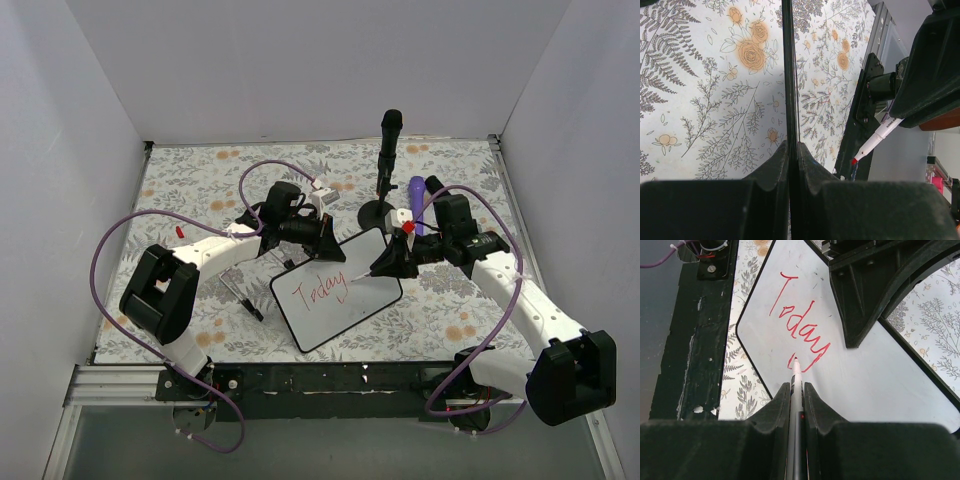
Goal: Write a sentence on the whiteboard
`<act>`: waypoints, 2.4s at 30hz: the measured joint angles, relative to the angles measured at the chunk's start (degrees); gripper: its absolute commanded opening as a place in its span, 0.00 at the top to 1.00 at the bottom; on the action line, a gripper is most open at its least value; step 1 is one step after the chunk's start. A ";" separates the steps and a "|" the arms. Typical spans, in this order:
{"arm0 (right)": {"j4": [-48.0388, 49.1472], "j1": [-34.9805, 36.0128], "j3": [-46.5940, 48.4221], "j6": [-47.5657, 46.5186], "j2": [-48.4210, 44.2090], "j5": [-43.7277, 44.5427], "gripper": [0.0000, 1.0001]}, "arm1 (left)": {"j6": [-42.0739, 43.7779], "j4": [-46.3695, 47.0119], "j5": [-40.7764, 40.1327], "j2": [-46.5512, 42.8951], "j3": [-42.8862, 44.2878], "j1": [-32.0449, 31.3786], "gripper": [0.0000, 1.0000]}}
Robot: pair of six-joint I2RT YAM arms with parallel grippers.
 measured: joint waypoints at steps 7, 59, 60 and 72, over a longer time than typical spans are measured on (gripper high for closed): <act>0.44 -0.11 -0.76 0.02 -0.35 0.02 0.99 | -0.15 0.20 0.00 -0.02 -0.11 0.00 1.00; 13.92 5.62 -1.84 11.08 2.19 15.26 0.99 | -0.63 0.61 -0.07 -0.44 -0.79 0.02 1.00; 13.99 5.64 -1.84 11.37 2.19 15.28 0.99 | -0.63 0.61 -0.07 -0.44 -0.79 0.02 1.00; 14.78 5.70 -1.81 12.28 2.49 15.30 0.99 | -0.63 0.59 -0.09 -0.44 -0.79 0.02 1.00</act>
